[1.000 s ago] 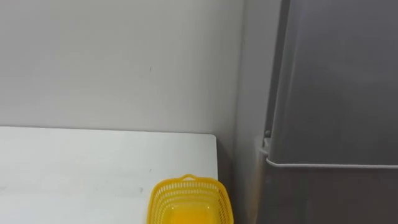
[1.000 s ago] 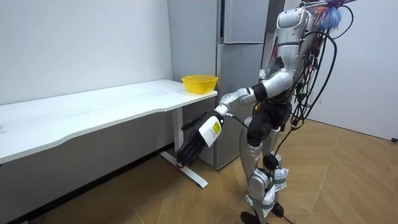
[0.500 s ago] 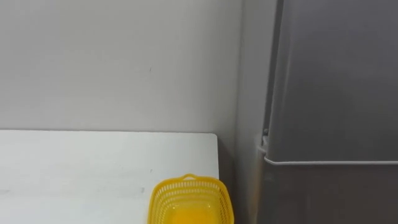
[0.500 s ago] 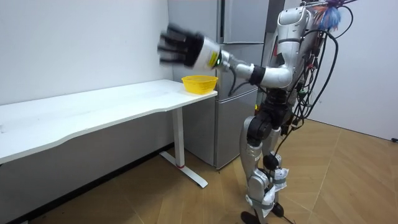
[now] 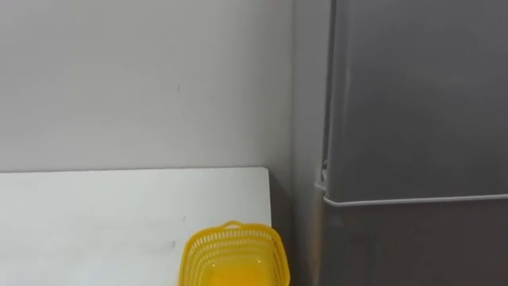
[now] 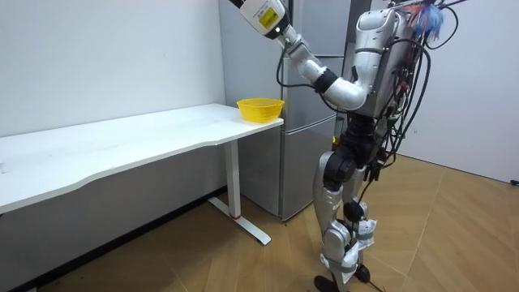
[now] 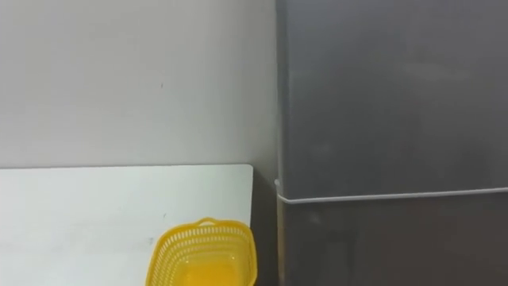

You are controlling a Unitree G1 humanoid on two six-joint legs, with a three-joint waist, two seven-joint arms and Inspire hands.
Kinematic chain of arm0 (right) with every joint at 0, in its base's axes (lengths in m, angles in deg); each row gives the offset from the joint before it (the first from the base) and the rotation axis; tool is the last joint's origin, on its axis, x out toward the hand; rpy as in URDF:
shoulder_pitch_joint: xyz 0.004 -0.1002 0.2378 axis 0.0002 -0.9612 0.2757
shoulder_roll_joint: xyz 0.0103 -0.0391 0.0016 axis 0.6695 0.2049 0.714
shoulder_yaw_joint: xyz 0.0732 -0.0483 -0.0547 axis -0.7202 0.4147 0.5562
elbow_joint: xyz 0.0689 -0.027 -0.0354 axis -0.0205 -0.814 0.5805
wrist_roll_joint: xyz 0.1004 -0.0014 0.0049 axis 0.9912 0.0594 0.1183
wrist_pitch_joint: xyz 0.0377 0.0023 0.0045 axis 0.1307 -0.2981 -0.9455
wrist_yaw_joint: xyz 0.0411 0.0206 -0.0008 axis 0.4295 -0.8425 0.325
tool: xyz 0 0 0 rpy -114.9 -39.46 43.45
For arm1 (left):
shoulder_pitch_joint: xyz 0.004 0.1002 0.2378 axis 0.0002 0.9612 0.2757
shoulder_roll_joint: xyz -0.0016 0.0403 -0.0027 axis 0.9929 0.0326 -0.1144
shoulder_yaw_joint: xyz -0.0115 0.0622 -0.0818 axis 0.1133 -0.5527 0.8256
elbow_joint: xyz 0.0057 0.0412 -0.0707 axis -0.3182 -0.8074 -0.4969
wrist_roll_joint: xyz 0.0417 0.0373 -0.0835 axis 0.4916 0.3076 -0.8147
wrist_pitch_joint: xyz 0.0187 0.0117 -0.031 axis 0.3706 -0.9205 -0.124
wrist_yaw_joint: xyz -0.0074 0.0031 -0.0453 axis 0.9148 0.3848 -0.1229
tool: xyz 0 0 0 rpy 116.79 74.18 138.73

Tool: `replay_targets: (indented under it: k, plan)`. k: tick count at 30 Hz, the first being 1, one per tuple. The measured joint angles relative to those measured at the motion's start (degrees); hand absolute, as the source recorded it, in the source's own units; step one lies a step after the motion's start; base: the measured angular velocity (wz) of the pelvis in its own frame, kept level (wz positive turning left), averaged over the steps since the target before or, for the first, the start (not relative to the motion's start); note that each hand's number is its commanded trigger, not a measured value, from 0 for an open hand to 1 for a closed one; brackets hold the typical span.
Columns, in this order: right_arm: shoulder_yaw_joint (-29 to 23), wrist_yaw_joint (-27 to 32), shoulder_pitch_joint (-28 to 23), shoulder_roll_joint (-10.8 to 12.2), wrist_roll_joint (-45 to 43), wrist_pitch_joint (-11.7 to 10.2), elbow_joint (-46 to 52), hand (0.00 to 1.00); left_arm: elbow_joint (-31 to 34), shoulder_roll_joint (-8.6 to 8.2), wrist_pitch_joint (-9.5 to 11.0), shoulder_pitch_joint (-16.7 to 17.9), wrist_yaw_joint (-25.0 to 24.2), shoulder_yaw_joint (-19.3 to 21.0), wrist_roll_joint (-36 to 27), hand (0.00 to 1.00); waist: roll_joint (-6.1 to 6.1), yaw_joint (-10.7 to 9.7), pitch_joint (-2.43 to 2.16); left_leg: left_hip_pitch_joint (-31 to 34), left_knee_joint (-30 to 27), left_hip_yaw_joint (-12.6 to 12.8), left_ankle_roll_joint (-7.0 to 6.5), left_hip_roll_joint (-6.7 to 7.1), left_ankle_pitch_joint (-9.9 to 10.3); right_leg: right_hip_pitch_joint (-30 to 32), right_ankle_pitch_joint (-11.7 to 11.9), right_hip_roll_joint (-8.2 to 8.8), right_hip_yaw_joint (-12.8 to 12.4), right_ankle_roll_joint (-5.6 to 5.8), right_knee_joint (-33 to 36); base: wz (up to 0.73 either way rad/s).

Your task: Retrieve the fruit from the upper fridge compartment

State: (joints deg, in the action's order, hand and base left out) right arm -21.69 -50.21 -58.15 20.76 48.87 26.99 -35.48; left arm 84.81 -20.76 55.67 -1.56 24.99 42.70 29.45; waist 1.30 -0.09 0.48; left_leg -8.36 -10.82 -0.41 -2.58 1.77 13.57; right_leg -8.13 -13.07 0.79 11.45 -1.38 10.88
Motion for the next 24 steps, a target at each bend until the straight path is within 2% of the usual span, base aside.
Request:
replay_targets:
  k: [4, 6, 9, 16, 21, 24]
  plan:
    - [0.0, -0.9, -0.1, 0.1, -1.7, 0.2, 0.4, 0.0, 1.7, 0.0, -1.4, -2.4, -6.6, -3.0, -1.2, 0.0, -0.36, -1.6, -0.15, -0.1, 0.1, 0.1, 0.0, -0.05, 0.0, -0.2, 0.0, -0.06, -0.1, -0.03, 0.0, -0.01]
    - [0.1, -1.5, 0.2, 0.1, -2.0, 1.2, 0.2, 0.0, 2.3, -0.01, -3.3, -5.8, -10.3, -7.2, -1.2, 0.0, -0.61, -2.1, -0.32, 0.1, -0.1, 0.3, 0.0, -0.01, 0.0, -0.1, 0.1, 0.02, 0.0, -0.03, 0.1, 0.0]
    - [0.2, -1.4, 1.0, 0.2, -2.1, 2.1, 0.1, 0.0, 2.3, -0.02, -5.6, -8.5, -15.7, -11.5, -1.3, 0.0, -0.53, -3.1, -0.31, -0.1, -0.1, 0.7, 0.0, -0.01, 0.0, -0.3, 0.1, 0.01, -0.4, 0.04, -0.1, -0.07]
    - [1.6, -1.3, 1.1, 0.2, -2.2, 2.6, -0.3, 0.0, 2.2, -0.09, -8.7, -10.6, -25.0, -16.5, -3.5, 0.0, -0.02, -5.1, -0.31, -0.3, 0.0, 2.1, 0.02, -0.16, 0.0, 0.3, 0.1, -0.1, -1.5, 0.01, -0.1, -0.1]
    - [2.0, -1.4, 1.4, 0.2, -2.0, 3.8, -0.2, 0.0, 1.8, -0.08, -13.3, -10.9, -32.9, -22.3, -3.6, 0.0, -0.04, -6.7, -0.32, -0.2, 0.0, 2.9, 0.02, -0.12, 0.0, 0.3, 0.1, -0.04, -2.3, 0.04, -0.2, -0.06]
    - [2.0, -1.4, 1.8, 0.1, -2.0, 3.8, -0.1, 0.0, 1.8, -0.04, -14.8, -11.0, -35.4, -24.1, -3.8, 0.0, 0.24, -7.7, -0.33, -0.2, 0.1, 3.5, 0.02, -0.15, 0.0, 0.7, 0.1, -0.14, -3.2, 0.05, -0.1, -0.14]
